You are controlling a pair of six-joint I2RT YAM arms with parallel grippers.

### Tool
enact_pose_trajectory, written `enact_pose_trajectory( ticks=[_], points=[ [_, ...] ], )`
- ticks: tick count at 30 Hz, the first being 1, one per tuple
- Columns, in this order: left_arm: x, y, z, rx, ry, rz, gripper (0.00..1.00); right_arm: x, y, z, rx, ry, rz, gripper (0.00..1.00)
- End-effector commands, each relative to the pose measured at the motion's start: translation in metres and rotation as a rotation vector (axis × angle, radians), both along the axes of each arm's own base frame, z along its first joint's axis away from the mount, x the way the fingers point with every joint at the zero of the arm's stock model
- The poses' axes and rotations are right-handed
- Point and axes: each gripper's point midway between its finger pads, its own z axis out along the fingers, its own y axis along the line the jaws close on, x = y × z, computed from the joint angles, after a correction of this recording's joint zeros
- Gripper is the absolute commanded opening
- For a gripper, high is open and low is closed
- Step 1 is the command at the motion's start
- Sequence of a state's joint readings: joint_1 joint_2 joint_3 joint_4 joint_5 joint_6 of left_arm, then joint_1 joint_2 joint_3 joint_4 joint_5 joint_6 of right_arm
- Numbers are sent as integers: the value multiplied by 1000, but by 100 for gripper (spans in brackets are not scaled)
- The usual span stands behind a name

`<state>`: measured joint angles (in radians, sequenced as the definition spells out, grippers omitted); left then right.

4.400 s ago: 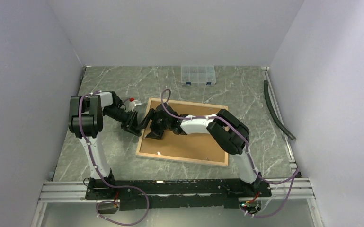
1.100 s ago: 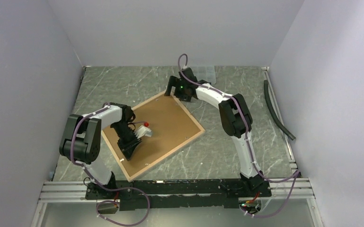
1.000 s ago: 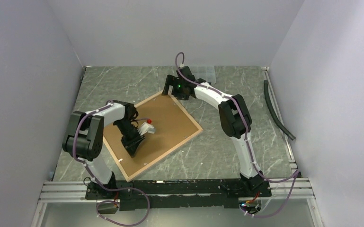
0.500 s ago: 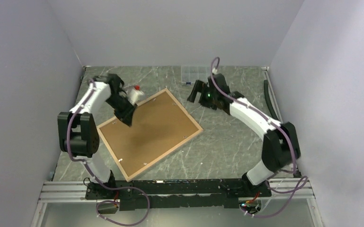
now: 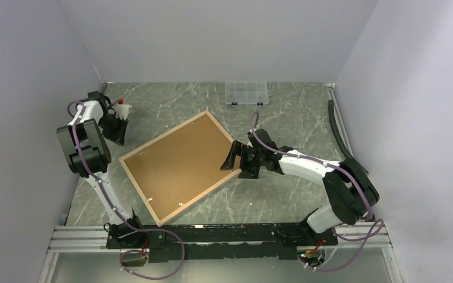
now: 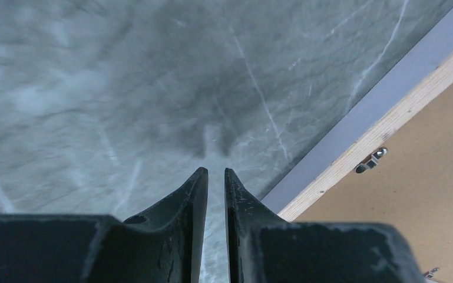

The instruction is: Put the photo into the frame

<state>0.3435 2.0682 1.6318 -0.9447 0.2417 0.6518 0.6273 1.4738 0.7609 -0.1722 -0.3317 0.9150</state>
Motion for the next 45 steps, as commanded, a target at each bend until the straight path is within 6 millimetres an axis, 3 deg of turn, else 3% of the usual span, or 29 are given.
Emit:
enact_pose_trajectory(
  ticks=[1, 5, 9, 19, 27, 31, 35, 38, 40, 43, 45],
  points=[
    [-13, -7, -21, 20, 40, 9, 22, 13, 31, 12, 150, -9, 34, 100],
    [-31, -18, -37, -18, 104, 3, 20, 25, 38, 1, 163, 16, 27, 100],
    [-49, -44, -45, -68, 154, -39, 20, 43, 25, -8, 139, 15, -46, 100],
    [-96, -149, -41, -178, 244, -236, 20, 99, -52, 2, 88, -66, -254, 100],
    [-93, -225, -28, -293, 256, -308, 20, 134, -96, 12, 37, -112, -354, 100],
    [-94, -249, -13, -370, 259, -333, 20, 145, -129, 17, -59, -143, -416, 100],
    [-104, -251, 2, -408, 253, -358, 20, 144, -157, 42, -154, -239, -471, 100],
    [-108, -235, 7, -417, 248, -333, 20, 132, -149, 59, -126, -287, -452, 100],
    [-107, -224, 11, -459, 246, -296, 21, 121, -127, 70, -90, -323, -384, 99],
    [-107, -214, 25, -559, 240, -260, 25, 97, -69, 85, -30, -392, -188, 95],
    [-110, -217, 31, -606, 241, -261, 30, 79, -27, 87, -6, -418, -55, 93]
  ],
)
